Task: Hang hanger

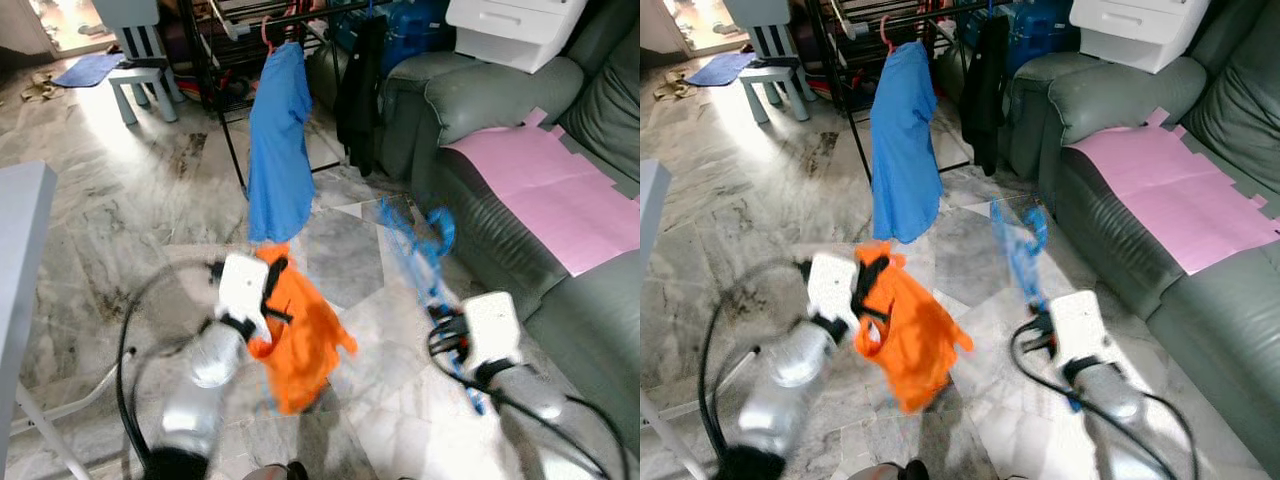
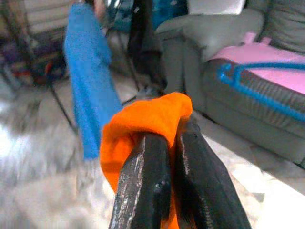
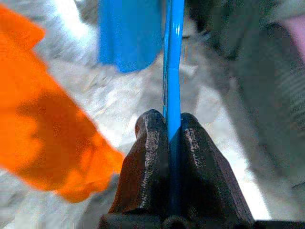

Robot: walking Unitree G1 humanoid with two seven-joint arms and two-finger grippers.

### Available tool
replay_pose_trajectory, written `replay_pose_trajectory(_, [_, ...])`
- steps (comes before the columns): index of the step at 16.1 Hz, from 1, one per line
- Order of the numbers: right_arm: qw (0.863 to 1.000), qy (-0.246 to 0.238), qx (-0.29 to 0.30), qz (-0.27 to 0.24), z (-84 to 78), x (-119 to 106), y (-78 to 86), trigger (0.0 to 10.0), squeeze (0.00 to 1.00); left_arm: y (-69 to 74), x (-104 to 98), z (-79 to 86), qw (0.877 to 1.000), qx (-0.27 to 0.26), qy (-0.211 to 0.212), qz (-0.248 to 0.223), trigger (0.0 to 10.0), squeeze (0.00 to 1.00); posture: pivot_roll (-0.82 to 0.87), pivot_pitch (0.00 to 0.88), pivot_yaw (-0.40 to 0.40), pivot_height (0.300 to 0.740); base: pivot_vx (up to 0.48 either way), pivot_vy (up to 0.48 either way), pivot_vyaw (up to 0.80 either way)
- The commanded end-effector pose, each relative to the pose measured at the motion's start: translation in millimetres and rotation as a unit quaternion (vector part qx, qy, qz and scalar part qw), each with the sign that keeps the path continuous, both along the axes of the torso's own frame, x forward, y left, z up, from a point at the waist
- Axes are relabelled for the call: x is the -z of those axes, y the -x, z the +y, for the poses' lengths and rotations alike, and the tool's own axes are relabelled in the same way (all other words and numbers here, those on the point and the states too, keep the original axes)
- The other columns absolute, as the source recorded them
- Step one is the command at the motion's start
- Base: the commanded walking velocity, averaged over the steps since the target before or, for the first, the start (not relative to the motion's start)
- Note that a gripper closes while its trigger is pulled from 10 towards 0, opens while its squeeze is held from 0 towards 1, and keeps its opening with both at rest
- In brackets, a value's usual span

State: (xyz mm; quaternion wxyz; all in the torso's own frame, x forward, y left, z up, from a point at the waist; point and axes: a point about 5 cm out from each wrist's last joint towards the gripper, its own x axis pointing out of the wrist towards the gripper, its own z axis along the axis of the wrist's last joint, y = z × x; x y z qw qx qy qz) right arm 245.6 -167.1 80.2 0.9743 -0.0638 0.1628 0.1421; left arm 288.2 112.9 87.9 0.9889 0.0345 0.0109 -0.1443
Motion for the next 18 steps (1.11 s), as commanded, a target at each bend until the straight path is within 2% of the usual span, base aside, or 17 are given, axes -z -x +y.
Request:
replay_pose_trajectory(1, [1.000, -0.003, -0.020, 0.002, 8.9, -3, 1.6, 10.0, 0.00, -1.4, -6, 5.7, 1.000, -0.022, 0.000, -0.010, 10.0, 0.00, -0.13, 0.080, 0.072, 0.740, 0.000, 0.000, 0.00])
replay_pose_trajectory(3, [0.999, -0.013, -0.029, 0.004, 17.5, -1, 3.1, 10.0, 0.00, -0.3, -7, 2.8, 1.000, -0.013, 0.011, -0.016, 10.0, 0.00, -0.13, 0.079, 0.070, 0.740, 0.000, 0.000, 0.00])
replay_pose_trajectory(4, [0.999, -0.020, -0.009, -0.031, 23.1, -6, 2.5, 10.0, 0.00, 1.1, -10, 0.9, 0.999, 0.008, -0.003, -0.034, 10.0, 0.00, -0.12, 0.081, 0.071, 0.740, 0.000, 0.000, 0.00])
replay_pose_trajectory(5, [0.998, -0.036, 0.015, -0.054, 25.3, -9, 2.4, 10.0, 0.00, -1.5, -9, 5.8, 1.000, 0.005, 0.001, -0.027, 10.0, 0.00, -0.13, 0.085, 0.077, 0.740, 0.000, 0.000, 0.00])
replay_pose_trajectory(6, [0.997, -0.038, 0.018, -0.059, 25.9, -9, 2.6, 10.0, 0.00, -2.7, -10, 7.3, 1.000, 0.005, 0.002, -0.026, 10.0, 0.00, -0.13, 0.087, 0.079, 0.740, 0.000, 0.000, 0.00])
replay_pose_trajectory(8, [0.998, -0.028, 0.010, -0.060, 26.2, -11, 2.9, 10.0, 0.00, -8.5, -14, 9.4, 1.000, 0.001, -0.002, -0.028, 10.0, 0.00, -0.12, 0.090, 0.079, 0.740, 0.000, 0.000, 0.00])
replay_pose_trajectory(11, [0.997, -0.030, 0.026, -0.068, 18.2, -14, -3.0, 10.0, 0.00, -18.2, -20, 10.6, 0.999, -0.016, 0.014, -0.028, 10.0, 0.00, -0.13, 0.091, 0.072, 0.740, 0.000, 0.000, 0.80])
replay_pose_trajectory(16, [0.997, -0.031, 0.007, -0.068, 24.9, -13, -3.7, 10.0, 0.00, -13.1, -15, 1.8, 0.999, -0.016, 0.026, -0.016, 10.0, 0.00, -0.12, 0.095, 0.057, 0.740, 0.000, 0.000, 0.55])
replay_pose_trajectory(18, [0.998, -0.029, -0.004, -0.061, 28.6, -12, -3.9, 10.0, 0.00, -13.8, -13, 1.9, 0.999, -0.019, 0.026, -0.009, 10.0, 0.00, -0.11, 0.097, 0.055, 0.740, 0.000, 0.000, 0.00])
